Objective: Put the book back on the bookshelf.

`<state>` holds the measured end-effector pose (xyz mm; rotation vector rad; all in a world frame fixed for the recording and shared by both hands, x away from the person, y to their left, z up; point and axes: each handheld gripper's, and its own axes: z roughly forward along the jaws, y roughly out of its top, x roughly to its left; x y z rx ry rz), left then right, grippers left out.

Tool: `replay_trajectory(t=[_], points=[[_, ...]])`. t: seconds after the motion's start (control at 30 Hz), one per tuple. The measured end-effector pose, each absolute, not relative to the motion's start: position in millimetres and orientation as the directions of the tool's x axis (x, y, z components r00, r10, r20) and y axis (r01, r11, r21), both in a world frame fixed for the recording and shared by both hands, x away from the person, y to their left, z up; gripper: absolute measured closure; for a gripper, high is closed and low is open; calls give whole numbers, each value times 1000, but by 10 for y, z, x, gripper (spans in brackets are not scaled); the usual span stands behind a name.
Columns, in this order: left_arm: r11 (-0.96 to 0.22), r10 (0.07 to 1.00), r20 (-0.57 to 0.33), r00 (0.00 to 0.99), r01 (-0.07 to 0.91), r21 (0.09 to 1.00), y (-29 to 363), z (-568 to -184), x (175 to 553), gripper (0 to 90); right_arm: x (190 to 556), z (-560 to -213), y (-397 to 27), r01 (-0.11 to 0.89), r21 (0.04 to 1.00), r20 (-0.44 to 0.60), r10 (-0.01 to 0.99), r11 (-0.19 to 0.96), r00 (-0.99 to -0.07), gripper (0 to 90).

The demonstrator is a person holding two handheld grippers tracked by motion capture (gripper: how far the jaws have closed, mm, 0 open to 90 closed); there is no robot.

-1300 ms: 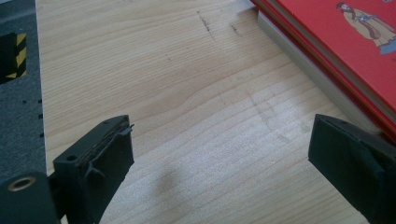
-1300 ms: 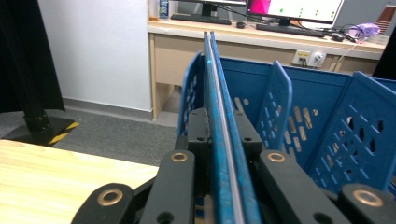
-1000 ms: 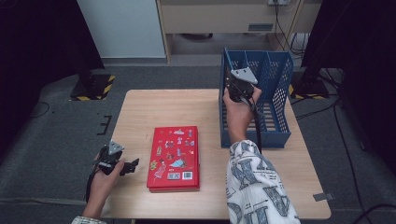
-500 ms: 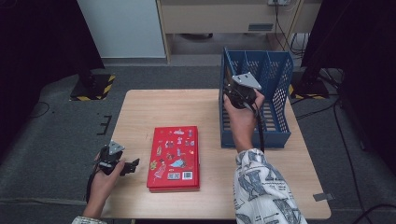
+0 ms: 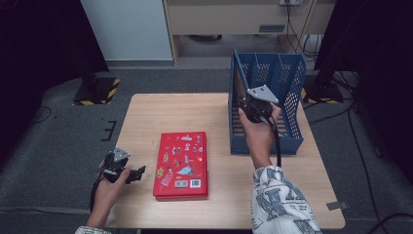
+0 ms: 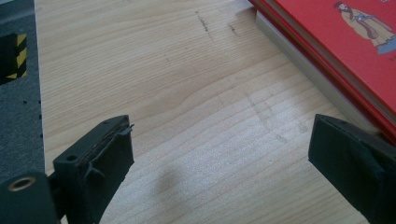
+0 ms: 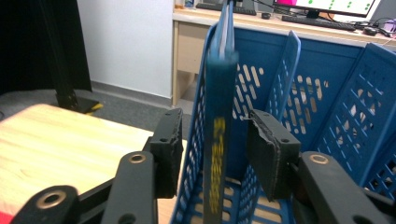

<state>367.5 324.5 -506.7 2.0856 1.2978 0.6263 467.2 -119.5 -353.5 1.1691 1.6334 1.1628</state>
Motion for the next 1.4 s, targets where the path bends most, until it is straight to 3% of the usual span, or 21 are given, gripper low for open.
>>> replay_trajectory(t=[0.47, 0.8, 1.4], points=[[-348, 906, 79, 415, 626, 698, 3238, -5069, 3677, 57, 4616, -3708, -1228, 265, 946, -115, 957, 187, -265, 651], [-348, 906, 79, 416, 626, 698, 3237, -5069, 3679, 57, 4609, -3785, -1214, 290, 935, -131, 958, 206, -256, 766], [-351, 905, 79, 418, 626, 697, 3235, -5070, 3681, 57, 4609, -3746, -1142, 308, 930, -136, 966, 201, -220, 788]])
